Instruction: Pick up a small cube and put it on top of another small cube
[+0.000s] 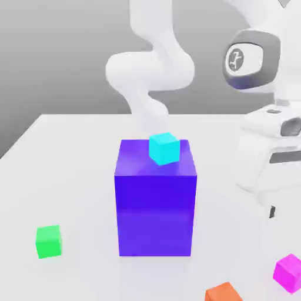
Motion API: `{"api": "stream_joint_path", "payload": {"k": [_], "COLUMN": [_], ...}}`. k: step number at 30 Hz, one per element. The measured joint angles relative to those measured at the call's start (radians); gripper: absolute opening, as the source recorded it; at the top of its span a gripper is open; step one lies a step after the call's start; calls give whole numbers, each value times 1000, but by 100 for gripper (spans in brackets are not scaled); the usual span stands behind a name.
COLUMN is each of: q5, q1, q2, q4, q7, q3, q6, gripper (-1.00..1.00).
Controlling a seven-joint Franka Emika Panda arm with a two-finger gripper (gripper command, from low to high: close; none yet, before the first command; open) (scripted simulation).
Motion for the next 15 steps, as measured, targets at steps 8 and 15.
{"api": "stream_joint_path", "payload": {"k": [8, 15], "q5": [-43, -93], "q1": [90, 135], "q2": [278, 376], "q4": [17, 40], "q7": [37, 74], "q3": [11, -41], "q6": [113, 184], "gripper": [0, -100]}}
